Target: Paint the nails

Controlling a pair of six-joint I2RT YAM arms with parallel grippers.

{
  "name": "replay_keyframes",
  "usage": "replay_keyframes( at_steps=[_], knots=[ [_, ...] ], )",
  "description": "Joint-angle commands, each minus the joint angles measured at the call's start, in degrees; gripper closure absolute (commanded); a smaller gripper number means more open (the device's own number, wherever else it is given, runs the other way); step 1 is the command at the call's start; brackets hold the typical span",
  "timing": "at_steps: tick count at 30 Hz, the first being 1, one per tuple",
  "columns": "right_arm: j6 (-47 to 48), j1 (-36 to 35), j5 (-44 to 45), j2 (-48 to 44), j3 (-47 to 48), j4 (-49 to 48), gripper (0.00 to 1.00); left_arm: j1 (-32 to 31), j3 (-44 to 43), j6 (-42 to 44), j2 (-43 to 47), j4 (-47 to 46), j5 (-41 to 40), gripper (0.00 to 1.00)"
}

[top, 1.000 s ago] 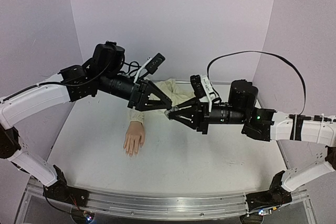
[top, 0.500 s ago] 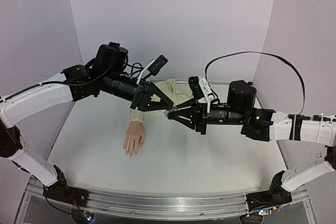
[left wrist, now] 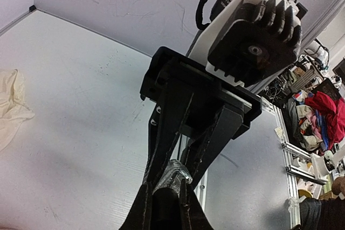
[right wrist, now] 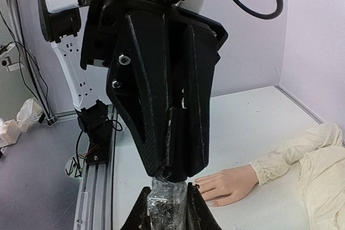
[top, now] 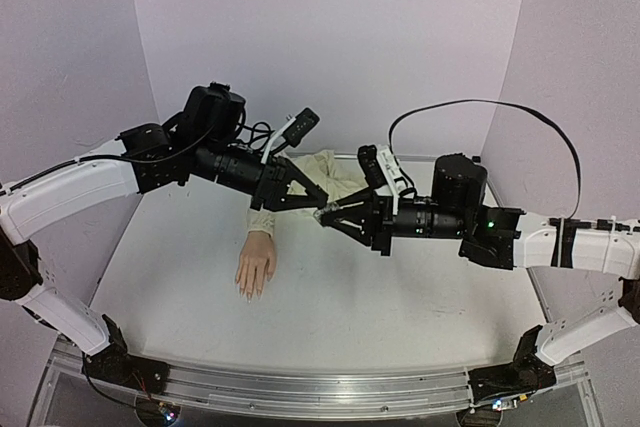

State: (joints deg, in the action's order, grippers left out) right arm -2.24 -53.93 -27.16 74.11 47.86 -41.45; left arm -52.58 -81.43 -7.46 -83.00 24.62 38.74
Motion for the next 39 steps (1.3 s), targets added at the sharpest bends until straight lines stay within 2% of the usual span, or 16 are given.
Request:
replay_keyframes(
  at_steps=[1,3,5,8,10,11,21,27,29,33,39],
  knots=[
    [1.8,0.2,5.0,-0.2,3.3,-0.7,0.94,-0.2,-3.4,-0.4,1.4,1.2,-3.4,1.0],
    [1.5,0.3,8.3,-0.3,3.0,0.8,0.76,-0.2,-3.6,-0.6,1.4,1.8,-5.4,1.0],
    [1.2,0.2,11.2,-0.6,2.5,2.1,0.47,0.1,-3.6,-1.3,1.4,2.5,-7.7,1.0],
    [1.0,0.2,16.1,-1.5,1.3,3.8,0.25,1.8,-3.2,-3.1,1.2,3.9,-11.0,1.0],
    [0.9,0.2,19.6,-2.3,0.2,5.3,0.06,2.7,-2.7,-4.2,1.4,5.2,-14.1,1.0],
    [1.0,0.3,20.9,-2.8,-0.3,5.9,0.02,3.0,-2.4,-4.6,1.6,6.1,-16.2,1.0],
    [1.2,0.2,29.8,-8.8,-5.1,8.6,0.02,12.1,6.5,-15.6,3.8,14.2,-39.8,1.0],
    [1.7,0.3,31.3,-10.2,-5.2,9.1,0.02,20.3,14.0,-22.6,3.1,15.3,-45.0,1.0],
    [1.7,0.3,31.8,-10.4,-5.3,9.2,0.02,21.1,16.3,-24.5,2.6,15.3,-50.6,1.0],
    [1.5,0.2,33.3,-11.4,-6.0,9.2,0.02,22.3,20.1,-27.7,0.3,14.2,-56.5,1.0],
    [1.6,0.3,35.9,-13.5,-7.4,9.2,0.02,22.6,23.4,-30.2,-5.3,9.4,-58.4,1.0]
  ],
)
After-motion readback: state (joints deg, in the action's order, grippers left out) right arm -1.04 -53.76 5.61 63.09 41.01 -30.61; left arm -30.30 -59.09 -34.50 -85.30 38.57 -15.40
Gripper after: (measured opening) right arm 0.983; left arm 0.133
